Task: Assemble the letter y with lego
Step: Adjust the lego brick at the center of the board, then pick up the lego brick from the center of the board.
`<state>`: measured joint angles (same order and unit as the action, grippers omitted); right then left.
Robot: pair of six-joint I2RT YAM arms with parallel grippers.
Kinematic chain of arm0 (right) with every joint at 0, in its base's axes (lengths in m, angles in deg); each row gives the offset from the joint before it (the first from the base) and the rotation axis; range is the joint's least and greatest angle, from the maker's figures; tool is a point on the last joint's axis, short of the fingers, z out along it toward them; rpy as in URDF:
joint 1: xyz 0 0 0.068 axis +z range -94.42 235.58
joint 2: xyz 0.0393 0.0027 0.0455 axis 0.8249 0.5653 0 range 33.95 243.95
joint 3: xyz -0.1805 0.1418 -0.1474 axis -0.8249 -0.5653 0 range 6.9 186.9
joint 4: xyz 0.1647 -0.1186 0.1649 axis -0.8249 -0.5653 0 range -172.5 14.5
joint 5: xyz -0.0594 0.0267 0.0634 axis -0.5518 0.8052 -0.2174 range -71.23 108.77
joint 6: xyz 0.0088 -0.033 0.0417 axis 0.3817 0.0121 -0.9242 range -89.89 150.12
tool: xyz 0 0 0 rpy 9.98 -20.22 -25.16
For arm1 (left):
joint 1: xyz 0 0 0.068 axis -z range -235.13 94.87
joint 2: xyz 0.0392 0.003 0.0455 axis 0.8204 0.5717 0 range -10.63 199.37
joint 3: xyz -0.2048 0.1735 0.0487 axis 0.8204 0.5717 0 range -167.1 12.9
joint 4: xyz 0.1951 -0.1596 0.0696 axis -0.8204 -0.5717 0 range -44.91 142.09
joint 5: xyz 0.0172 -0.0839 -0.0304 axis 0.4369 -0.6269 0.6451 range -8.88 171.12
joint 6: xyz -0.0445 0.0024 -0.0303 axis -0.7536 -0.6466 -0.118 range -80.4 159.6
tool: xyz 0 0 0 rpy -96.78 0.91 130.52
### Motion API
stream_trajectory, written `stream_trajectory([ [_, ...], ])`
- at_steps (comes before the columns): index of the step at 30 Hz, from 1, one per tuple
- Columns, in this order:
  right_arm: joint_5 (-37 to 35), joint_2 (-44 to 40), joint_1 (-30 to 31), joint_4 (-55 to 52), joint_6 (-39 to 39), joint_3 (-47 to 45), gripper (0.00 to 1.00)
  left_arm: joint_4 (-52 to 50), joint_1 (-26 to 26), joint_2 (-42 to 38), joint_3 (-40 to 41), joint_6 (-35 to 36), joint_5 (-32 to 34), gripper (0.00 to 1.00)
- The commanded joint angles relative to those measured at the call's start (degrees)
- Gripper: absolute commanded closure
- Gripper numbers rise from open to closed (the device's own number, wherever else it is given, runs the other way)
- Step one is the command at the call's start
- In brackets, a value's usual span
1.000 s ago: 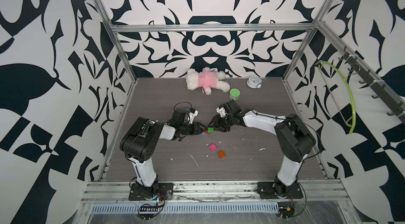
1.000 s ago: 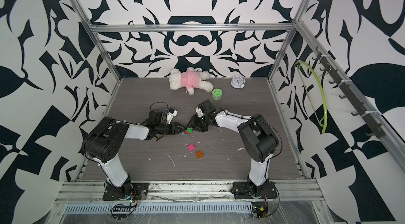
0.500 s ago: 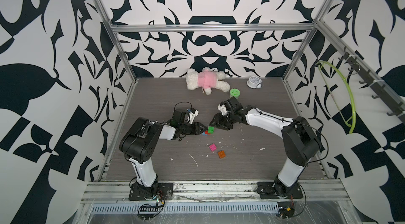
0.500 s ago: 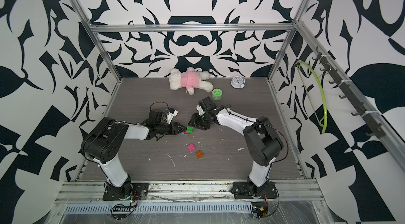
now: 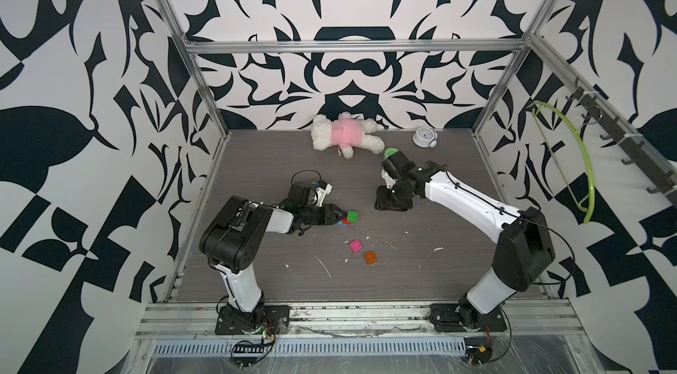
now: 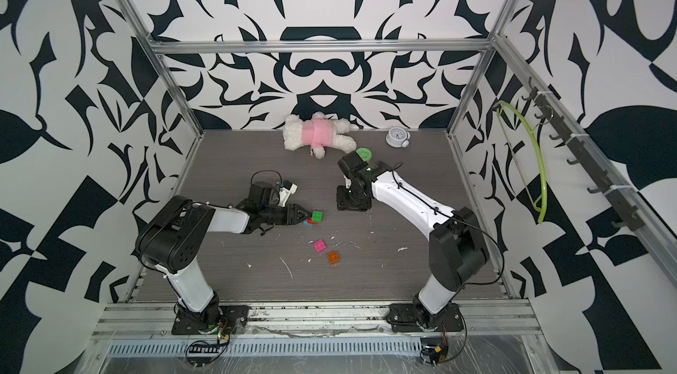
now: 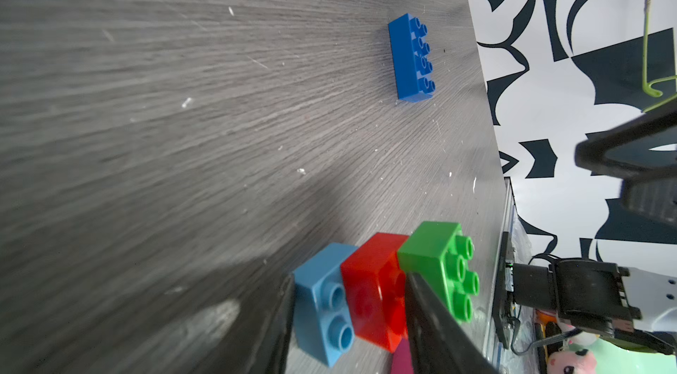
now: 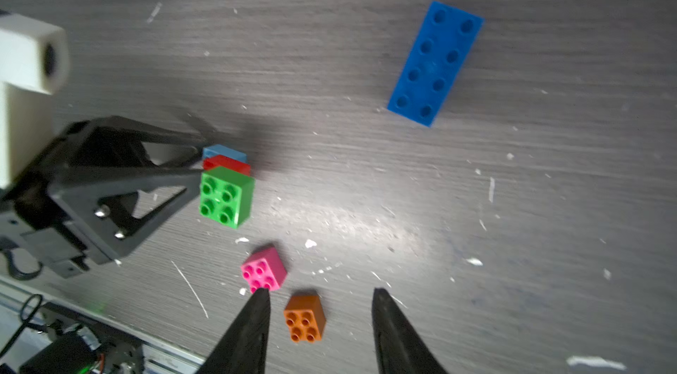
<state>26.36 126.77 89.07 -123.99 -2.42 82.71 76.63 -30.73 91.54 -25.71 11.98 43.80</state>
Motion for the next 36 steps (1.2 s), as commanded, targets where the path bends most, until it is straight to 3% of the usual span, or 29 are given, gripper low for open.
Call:
stream_trajectory([
  [1, -3.1, -2.3, 0.3, -2.9, 0.2, -1.6, 0.52, -9.8, 0.0, 1.3, 2.7, 2.4, 6.9, 0.49],
  [20, 0.6, 3.1, -1.9, 0.4, -0.1, 3.0, 0.52, -10.9, -4.9, 0.1, 3.0, 3.5, 7.8, 0.49],
  [36, -9.4, 24.8, -4.9, -16.6, 1.8, 28.3, 0.50, -10.7, -5.1, 0.0, 3.0, 3.3, 7.5, 0.49],
])
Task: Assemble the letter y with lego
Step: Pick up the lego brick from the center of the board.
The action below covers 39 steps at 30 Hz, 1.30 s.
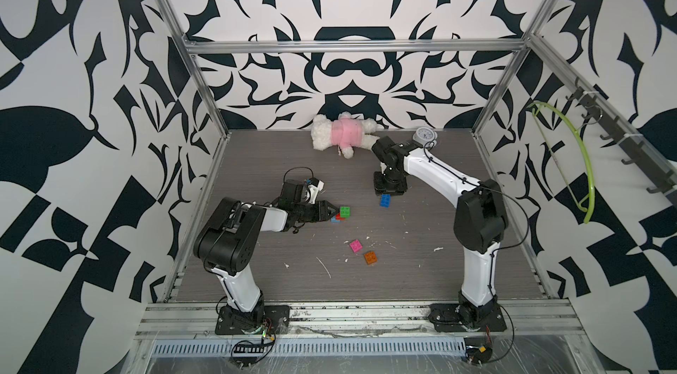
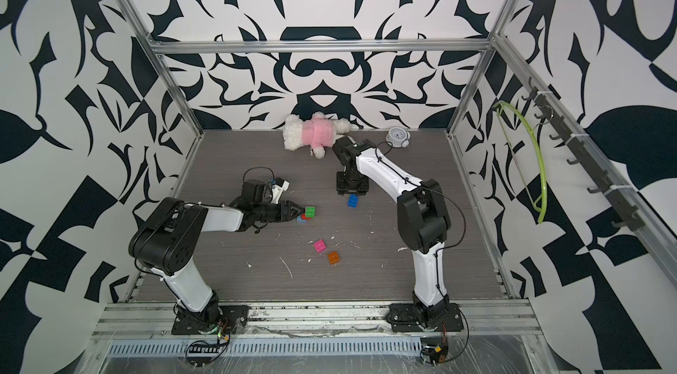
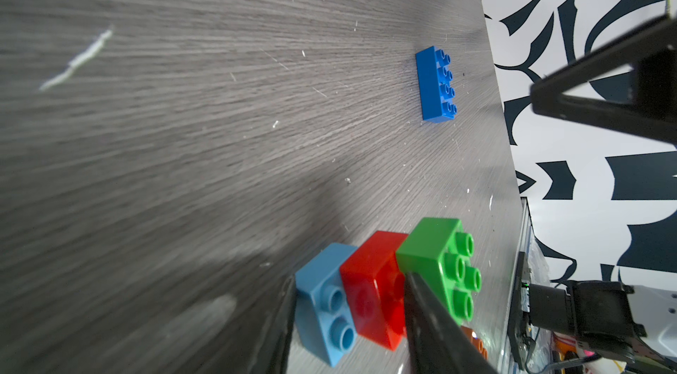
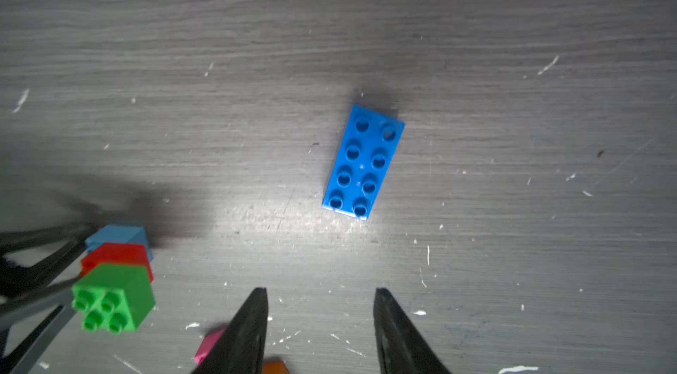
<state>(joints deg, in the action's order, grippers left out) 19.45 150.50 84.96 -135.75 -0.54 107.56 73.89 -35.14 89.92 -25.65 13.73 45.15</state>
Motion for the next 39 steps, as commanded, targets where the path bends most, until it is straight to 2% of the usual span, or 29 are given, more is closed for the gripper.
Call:
stream_trajectory([
  [1, -2.5, 1.8, -1.2, -4.9, -0.3, 4.3, 0.50, -7.8, -0.7, 1.7, 2.9, 1.5, 6.1, 0.49],
  [12, -1.7, 7.5, -4.1, -4.6, 0.4, 6.8, 0.52, -7.8, -0.7, 2.0, 3.0, 1.4, 5.8, 0.50],
  [26, 1.2, 11.7, -4.5, -2.8, 1.0, 9.3, 0.54, -7.8, -0.7, 2.4, 3.0, 1.4, 5.7, 0.50],
  [33, 1.9, 12.4, -4.6, -2.2, 1.2, 8.9, 0.64, -7.8, -0.7, 2.5, 2.9, 1.4, 5.7, 0.50],
  [39, 2.4, 12.5, -4.5, -2.3, 2.4, 7.6, 0.66, -7.8, -0.7, 2.6, 2.9, 1.4, 5.6, 0.50],
])
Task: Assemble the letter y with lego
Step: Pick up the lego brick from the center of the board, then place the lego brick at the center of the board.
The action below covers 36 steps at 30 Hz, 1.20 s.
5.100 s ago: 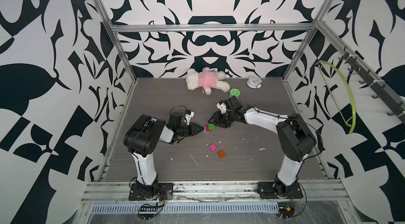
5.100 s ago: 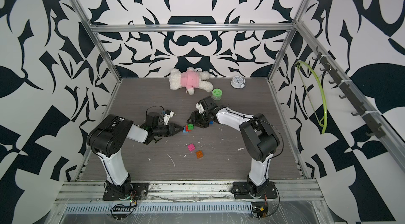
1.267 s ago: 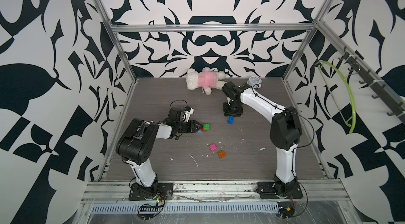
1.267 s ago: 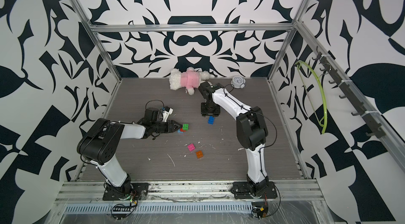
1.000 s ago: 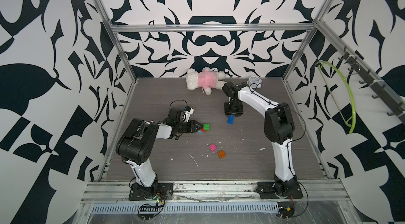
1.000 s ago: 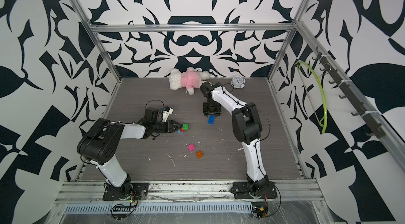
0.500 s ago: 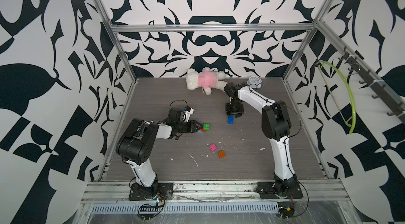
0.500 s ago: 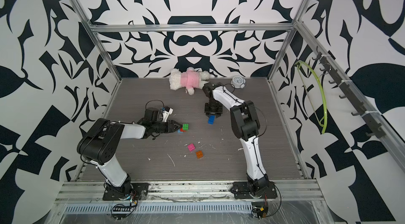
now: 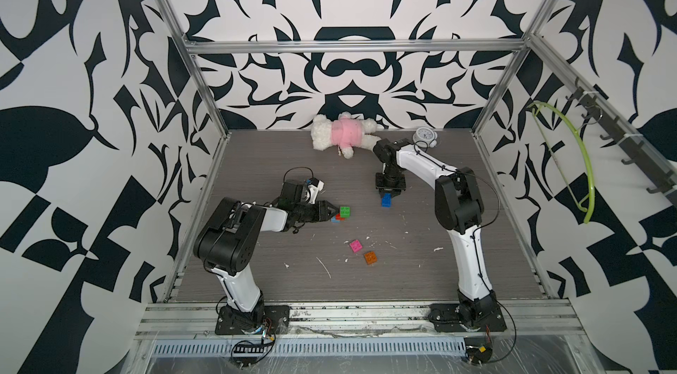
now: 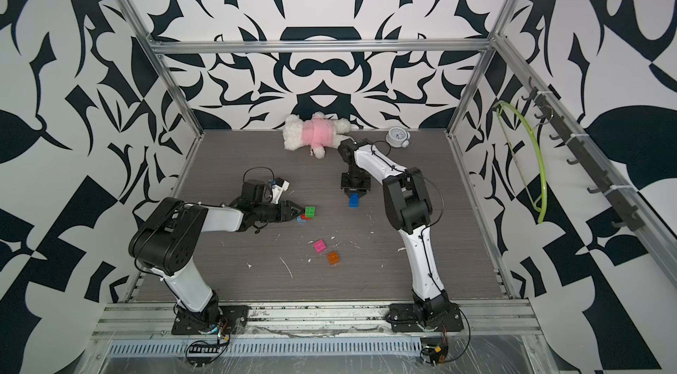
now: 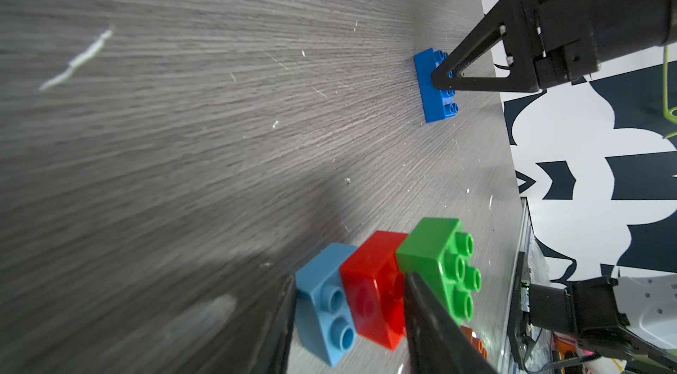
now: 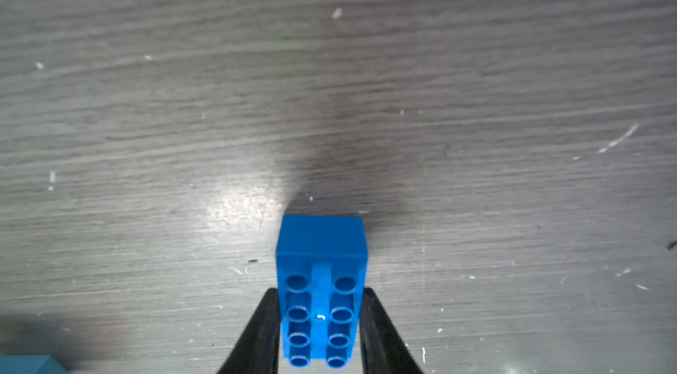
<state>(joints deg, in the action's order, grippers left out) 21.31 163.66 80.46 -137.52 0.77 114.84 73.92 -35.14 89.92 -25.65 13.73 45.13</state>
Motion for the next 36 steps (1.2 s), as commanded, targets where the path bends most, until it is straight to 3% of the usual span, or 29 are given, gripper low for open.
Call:
stream_trajectory([
  [1, 0.5, -0.7, 0.0, -0.7, 1.7, 0.2, 0.67, -7.8, -0.7, 2.6, 2.8, 1.4, 5.6, 0.50],
  [8, 0.1, -5.7, 0.0, -1.5, 13.0, -1.3, 0.71, -7.9, -0.7, 2.7, 2.9, 1.4, 5.6, 0.50],
  [18, 2.6, -18.1, 0.1, 0.1, 48.0, -7.8, 0.72, -7.9, -0.7, 2.6, 2.8, 1.5, 5.7, 0.50],
  [27, 0.5, -23.0, 2.5, 5.3, 70.9, -18.5, 0.78, -7.9, -0.7, 2.7, 2.9, 1.6, 5.7, 0.50],
  [36, -2.5, -22.0, 4.7, 6.2, 83.9, -22.5, 0.79, -7.9, -0.7, 2.7, 2.9, 1.6, 5.6, 0.50],
])
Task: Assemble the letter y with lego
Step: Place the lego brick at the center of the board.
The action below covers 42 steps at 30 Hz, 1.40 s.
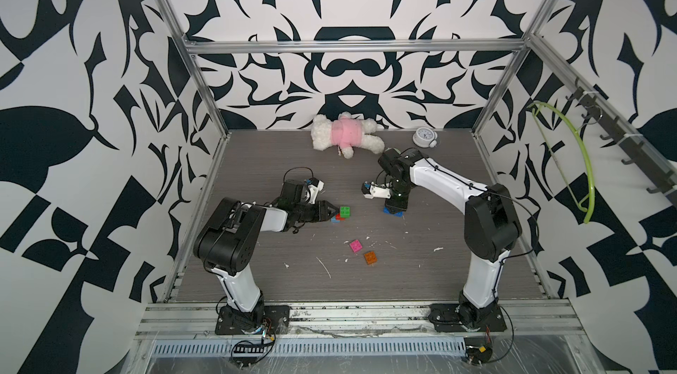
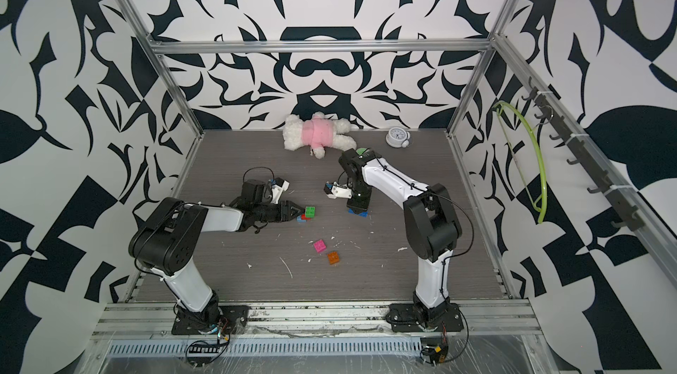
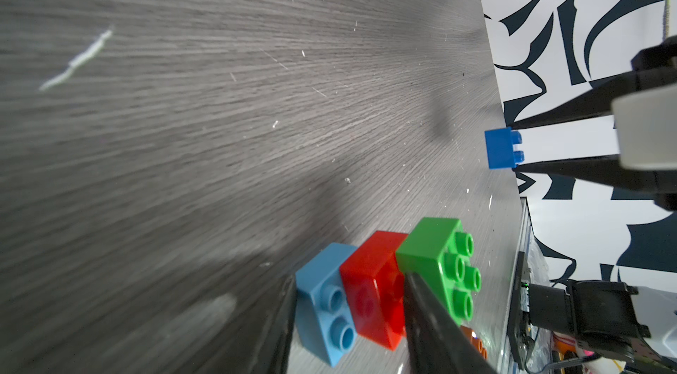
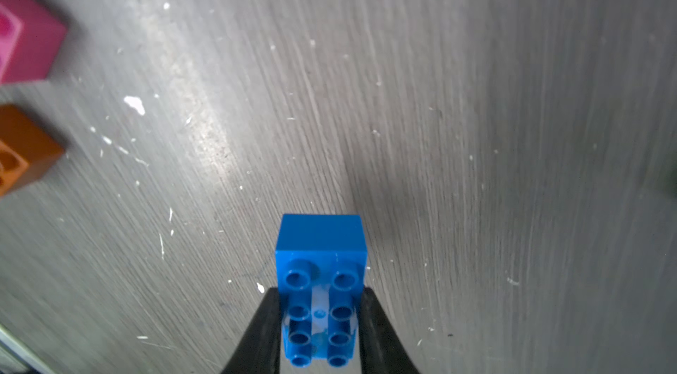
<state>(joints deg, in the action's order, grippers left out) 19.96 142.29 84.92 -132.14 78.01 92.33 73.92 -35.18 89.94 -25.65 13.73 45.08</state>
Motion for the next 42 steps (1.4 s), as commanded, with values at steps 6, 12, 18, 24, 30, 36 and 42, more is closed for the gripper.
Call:
stream_trajectory([
  [6, -3.6, 1.5, 1.1, 0.7, 10.0, 0.0, 0.78, -7.9, -0.6, 2.7, 2.8, 1.6, 5.7, 0.50],
  [12, -4.4, 2.8, 1.5, 0.8, 11.5, -0.8, 0.76, -7.9, -0.6, 2.7, 2.9, 1.6, 5.7, 0.50],
  [18, -5.2, 3.4, 1.9, 1.3, 12.7, -2.6, 0.74, -8.0, -0.6, 2.8, 2.7, 1.5, 5.6, 0.50],
  [24, -5.8, 3.8, 2.6, 2.1, 13.1, -3.4, 0.70, -8.0, -0.6, 2.8, 2.9, 1.6, 5.6, 0.50],
  [30, -6.5, 3.7, 3.0, 3.3, 12.3, -3.6, 0.59, -8.0, -0.6, 2.8, 2.9, 1.6, 5.6, 0.50],
  [36, -7.5, 1.8, 3.4, 4.3, 10.4, -3.1, 0.50, -8.0, -0.6, 2.9, 2.7, 1.6, 5.5, 0.50],
  [42, -4.4, -5.1, 6.2, 7.4, 8.9, -4.8, 0.50, -7.9, -0.6, 2.9, 2.8, 1.6, 5.5, 0.50],
])
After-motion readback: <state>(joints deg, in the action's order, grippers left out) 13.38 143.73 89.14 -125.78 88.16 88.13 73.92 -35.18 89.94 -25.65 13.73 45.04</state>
